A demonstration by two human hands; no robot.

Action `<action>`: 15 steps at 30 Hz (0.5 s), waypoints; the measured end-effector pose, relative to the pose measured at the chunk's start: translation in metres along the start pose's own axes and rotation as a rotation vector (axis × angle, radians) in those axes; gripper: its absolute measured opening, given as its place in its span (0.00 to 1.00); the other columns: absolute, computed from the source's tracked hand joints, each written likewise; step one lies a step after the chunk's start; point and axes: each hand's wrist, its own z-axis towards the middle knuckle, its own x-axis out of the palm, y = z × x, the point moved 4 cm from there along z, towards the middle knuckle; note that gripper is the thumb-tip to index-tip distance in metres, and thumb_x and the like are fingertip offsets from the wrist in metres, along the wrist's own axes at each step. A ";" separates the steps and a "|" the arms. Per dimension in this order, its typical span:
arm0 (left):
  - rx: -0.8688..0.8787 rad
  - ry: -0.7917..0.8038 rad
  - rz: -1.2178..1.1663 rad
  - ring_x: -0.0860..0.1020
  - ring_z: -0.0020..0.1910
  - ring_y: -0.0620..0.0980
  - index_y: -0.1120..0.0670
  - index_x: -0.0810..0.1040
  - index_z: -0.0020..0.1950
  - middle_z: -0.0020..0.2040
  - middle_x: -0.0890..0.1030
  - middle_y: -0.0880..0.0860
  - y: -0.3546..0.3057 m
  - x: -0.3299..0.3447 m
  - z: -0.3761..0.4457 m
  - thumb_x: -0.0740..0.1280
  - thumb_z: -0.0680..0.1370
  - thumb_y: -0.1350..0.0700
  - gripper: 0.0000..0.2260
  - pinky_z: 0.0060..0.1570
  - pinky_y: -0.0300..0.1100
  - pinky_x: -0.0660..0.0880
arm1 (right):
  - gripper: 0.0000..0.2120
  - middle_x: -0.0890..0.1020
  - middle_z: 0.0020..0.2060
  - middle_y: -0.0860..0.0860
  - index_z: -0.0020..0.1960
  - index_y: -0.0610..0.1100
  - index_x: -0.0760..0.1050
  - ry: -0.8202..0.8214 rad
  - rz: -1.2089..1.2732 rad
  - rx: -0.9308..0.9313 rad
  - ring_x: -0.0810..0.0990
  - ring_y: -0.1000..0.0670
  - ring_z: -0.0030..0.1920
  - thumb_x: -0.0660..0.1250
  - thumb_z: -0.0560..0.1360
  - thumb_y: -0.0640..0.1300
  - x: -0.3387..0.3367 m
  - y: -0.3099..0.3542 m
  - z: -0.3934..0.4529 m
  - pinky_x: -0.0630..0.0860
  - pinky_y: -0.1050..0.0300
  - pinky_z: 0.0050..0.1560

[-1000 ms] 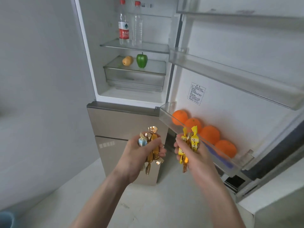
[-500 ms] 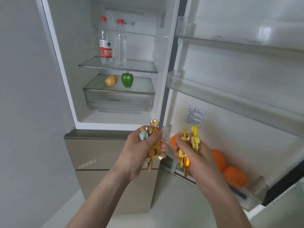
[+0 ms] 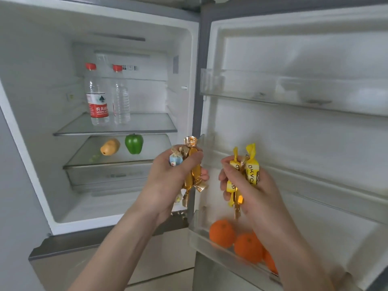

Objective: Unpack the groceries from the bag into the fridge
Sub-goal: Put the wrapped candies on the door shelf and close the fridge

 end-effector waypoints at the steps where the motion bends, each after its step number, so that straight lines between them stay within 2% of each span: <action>1: 0.010 0.027 -0.013 0.85 0.39 0.58 0.59 0.82 0.55 0.41 0.85 0.64 -0.006 0.004 0.007 0.71 0.80 0.58 0.06 0.45 0.49 0.84 | 0.04 0.84 0.40 0.49 0.49 0.52 0.83 -0.016 0.001 0.001 0.82 0.49 0.41 0.70 0.80 0.49 -0.002 0.007 0.006 0.77 0.51 0.43; 5: 0.033 0.141 -0.021 0.85 0.39 0.56 0.59 0.82 0.56 0.40 0.85 0.62 -0.025 0.028 0.034 0.71 0.80 0.57 0.08 0.45 0.49 0.84 | 0.06 0.84 0.39 0.48 0.52 0.45 0.83 -0.073 -0.020 0.033 0.80 0.49 0.38 0.71 0.79 0.47 -0.017 0.031 0.025 0.75 0.51 0.43; 8: 0.046 0.244 0.041 0.85 0.39 0.56 0.59 0.82 0.55 0.40 0.86 0.61 -0.033 0.048 0.054 0.71 0.80 0.56 0.07 0.45 0.49 0.84 | 0.07 0.84 0.38 0.49 0.52 0.45 0.83 -0.090 -0.114 0.026 0.80 0.51 0.38 0.70 0.79 0.48 -0.029 0.051 0.030 0.76 0.56 0.40; 11: 0.057 0.307 0.143 0.85 0.37 0.53 0.63 0.81 0.54 0.42 0.86 0.62 -0.041 0.064 0.071 0.71 0.80 0.60 0.07 0.39 0.45 0.85 | 0.08 0.85 0.38 0.50 0.52 0.46 0.83 -0.128 -0.270 0.013 0.80 0.53 0.34 0.69 0.80 0.48 -0.043 0.069 0.031 0.77 0.61 0.35; 15: 0.055 0.429 0.309 0.84 0.36 0.53 0.67 0.81 0.55 0.49 0.85 0.66 -0.044 0.085 0.090 0.70 0.79 0.62 0.08 0.42 0.51 0.84 | 0.07 0.87 0.41 0.48 0.53 0.46 0.82 -0.166 -0.475 0.054 0.80 0.56 0.33 0.68 0.81 0.47 -0.064 0.079 0.041 0.77 0.64 0.34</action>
